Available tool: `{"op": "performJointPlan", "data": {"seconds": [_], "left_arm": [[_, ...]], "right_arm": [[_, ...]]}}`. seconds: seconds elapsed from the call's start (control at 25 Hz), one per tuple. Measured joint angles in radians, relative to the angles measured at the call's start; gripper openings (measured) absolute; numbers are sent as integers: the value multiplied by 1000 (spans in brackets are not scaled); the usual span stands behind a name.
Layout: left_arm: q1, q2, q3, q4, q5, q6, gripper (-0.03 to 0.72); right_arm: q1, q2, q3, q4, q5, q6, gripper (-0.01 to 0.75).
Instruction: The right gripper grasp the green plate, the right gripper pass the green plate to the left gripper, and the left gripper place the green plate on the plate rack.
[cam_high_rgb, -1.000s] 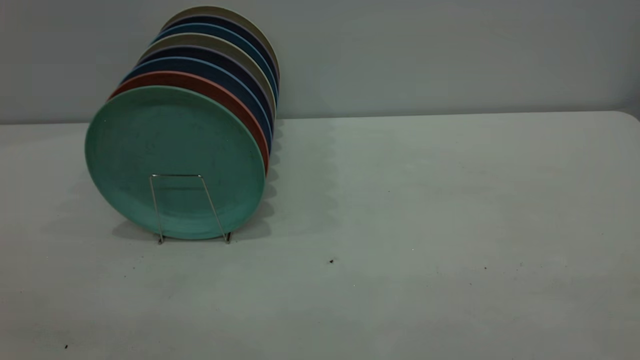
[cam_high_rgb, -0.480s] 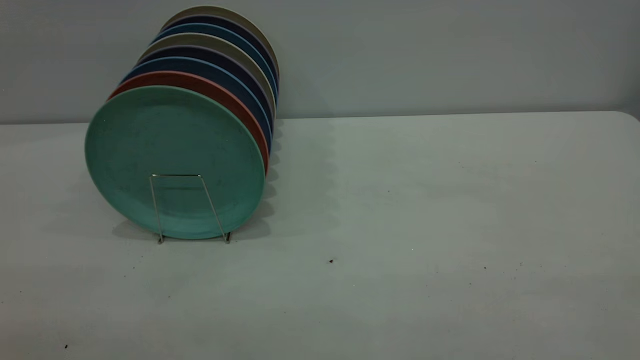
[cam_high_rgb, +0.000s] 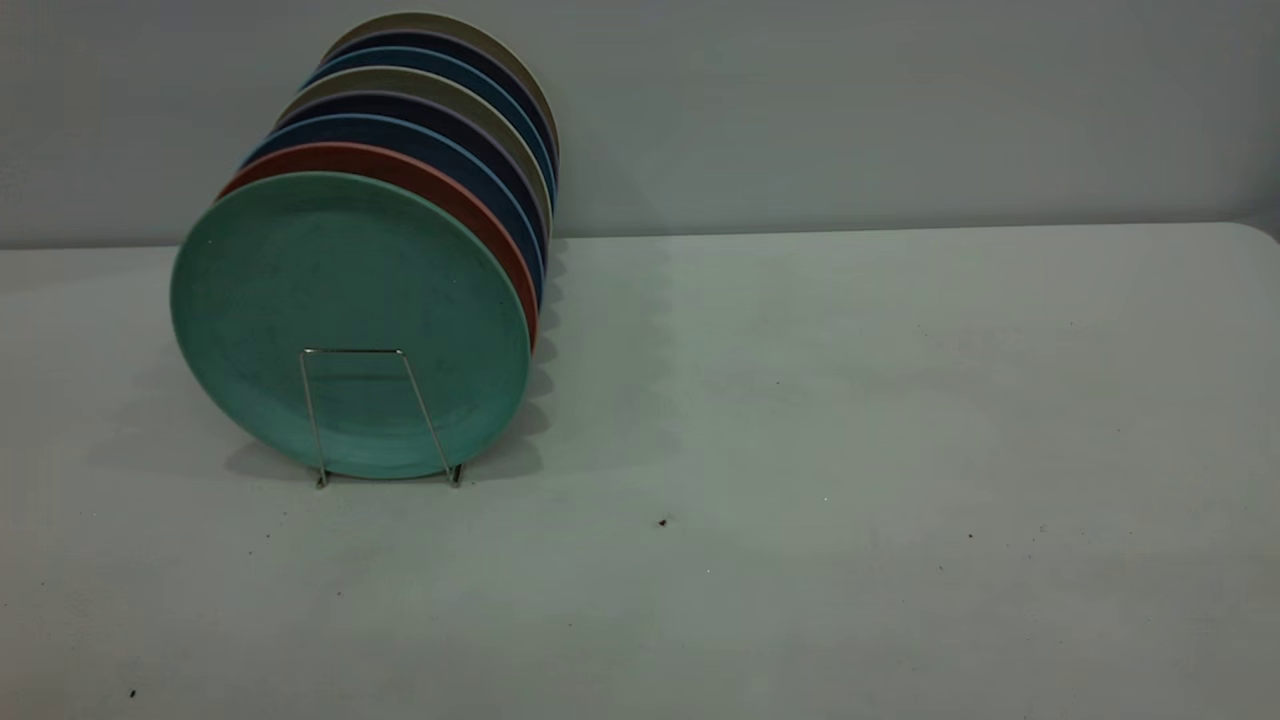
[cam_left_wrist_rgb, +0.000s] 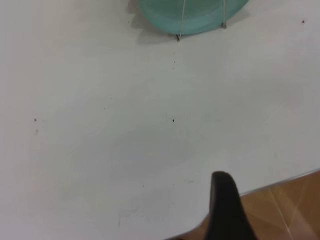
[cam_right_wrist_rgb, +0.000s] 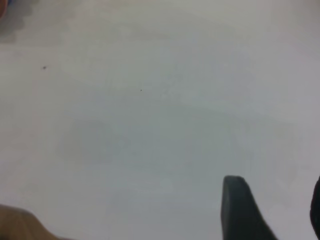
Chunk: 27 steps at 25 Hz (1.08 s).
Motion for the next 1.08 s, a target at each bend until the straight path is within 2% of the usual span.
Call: {"op": "performJointPlan", "data": {"seconds": [0.28,0.56,1.08], "left_arm": [[6,-45,0,0,5,0,495],[44,-46,0,-8,5,0,495],[45,-46,0,-11,5,0,495]], "right_arm": [[0,0,0,0,0,0,357],[0,0,0,0,0,0,357],[0,0,0,0,0,0,357]]}}
